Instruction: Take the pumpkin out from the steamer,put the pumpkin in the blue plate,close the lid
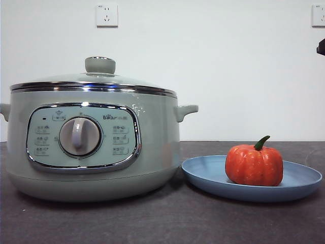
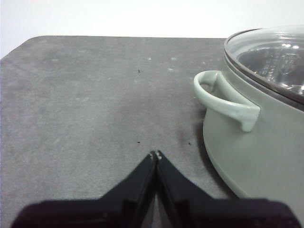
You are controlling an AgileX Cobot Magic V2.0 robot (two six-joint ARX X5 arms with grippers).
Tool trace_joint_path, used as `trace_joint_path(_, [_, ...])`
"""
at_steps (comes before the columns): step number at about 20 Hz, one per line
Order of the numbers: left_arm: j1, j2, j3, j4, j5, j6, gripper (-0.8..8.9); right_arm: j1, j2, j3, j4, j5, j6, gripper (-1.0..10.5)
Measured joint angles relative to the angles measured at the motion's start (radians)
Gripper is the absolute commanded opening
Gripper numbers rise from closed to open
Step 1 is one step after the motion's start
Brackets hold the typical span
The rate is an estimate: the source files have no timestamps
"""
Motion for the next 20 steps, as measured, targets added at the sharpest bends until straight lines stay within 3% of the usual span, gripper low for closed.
trace_joint_path(8, [0.0, 0.0, 0.0, 0.0, 0.0, 0.0, -0.03, 0.001, -0.007, 0.0, -0.006, 0.001, -0.011, -0.2])
trace_joint_path(11, [0.0, 0.0, 0.0, 0.0, 0.0, 0.0, -0.03, 0.001, -0.117, 0.0, -0.078, -0.002, -0.129, -0.2])
trace_joint_path(14, [0.0, 0.0, 0.0, 0.0, 0.0, 0.0, -0.03, -0.019, -0.271, -0.006, -0.179, -0.074, -0.292, -0.2])
trace_joint_path(20, [0.0, 0.0, 0.0, 0.0, 0.0, 0.0, -0.03, -0.167, -0.568, -0.16, -0.165, -0.135, -0.357, -0.2])
